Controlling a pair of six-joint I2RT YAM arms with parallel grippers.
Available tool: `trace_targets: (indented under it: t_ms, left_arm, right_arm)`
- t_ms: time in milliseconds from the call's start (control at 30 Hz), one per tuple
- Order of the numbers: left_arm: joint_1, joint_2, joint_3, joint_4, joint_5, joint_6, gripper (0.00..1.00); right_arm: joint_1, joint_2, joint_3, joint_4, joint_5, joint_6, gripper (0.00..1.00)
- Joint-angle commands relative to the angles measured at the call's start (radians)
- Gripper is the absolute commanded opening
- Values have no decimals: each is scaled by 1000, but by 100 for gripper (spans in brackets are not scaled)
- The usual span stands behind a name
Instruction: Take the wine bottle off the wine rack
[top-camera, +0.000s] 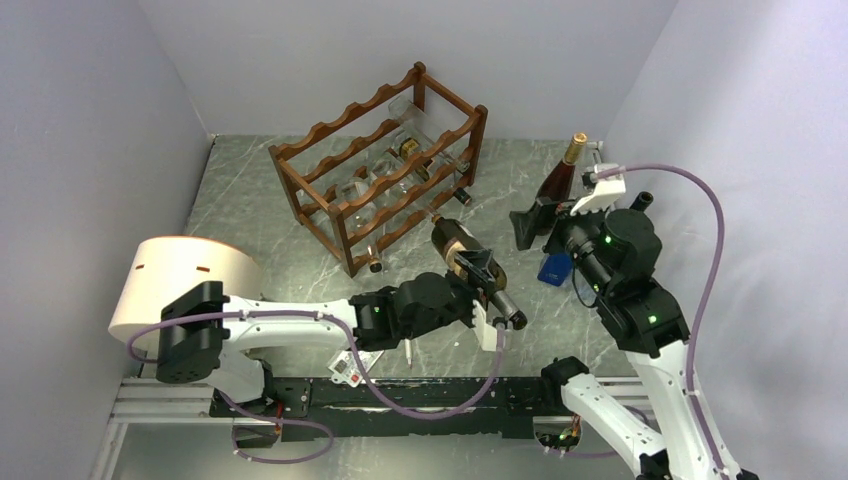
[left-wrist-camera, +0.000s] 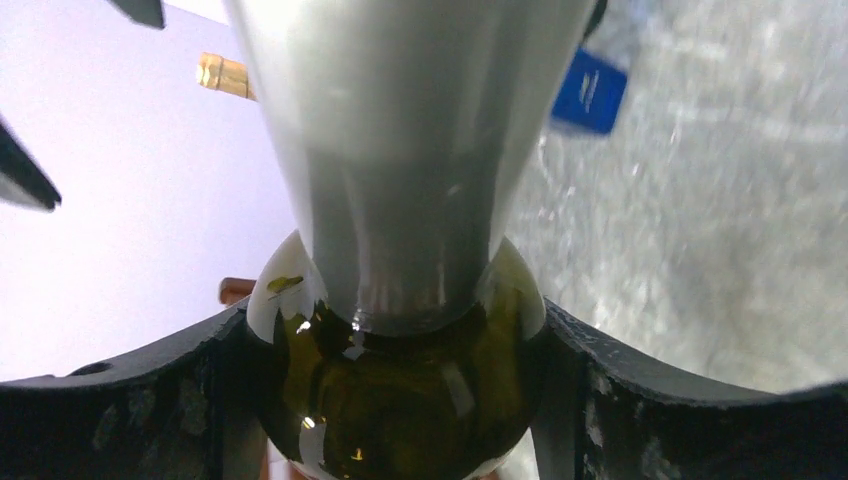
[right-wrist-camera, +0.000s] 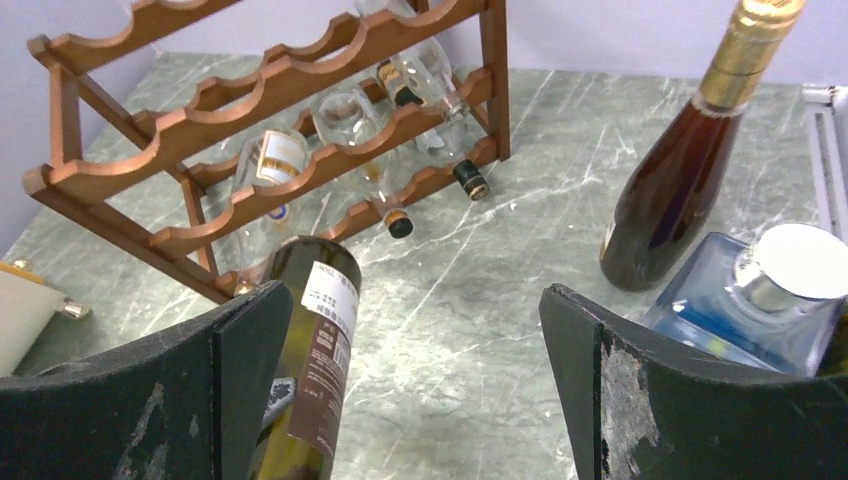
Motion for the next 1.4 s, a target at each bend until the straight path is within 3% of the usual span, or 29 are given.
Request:
trace_targets:
  t_ms: [0,233,333,600,933,1367]
  left_arm:
    - [-4,-59,81,78,90,-292,19]
    - [27,10,115,311,193,-662,19]
    - [79,75,184,329,248,-869,19]
    - [177,270,365,344,333,-1210,19]
    - [184,488,558,269,319,-1192,19]
    - [192,607,586,288,287,-1138,19]
  right_arm:
    - [-4,-45,87,-42,34,-2,100]
    - [-4,-105,214,-74,55,0,100]
    - [-4,-128,246,-83,75,-24,100]
    - [-2,-192,262,-135,138,-50,100]
    - [4,-211,280,-153,135,-94,100]
    - [13,-259,221,-159,145,-88,100]
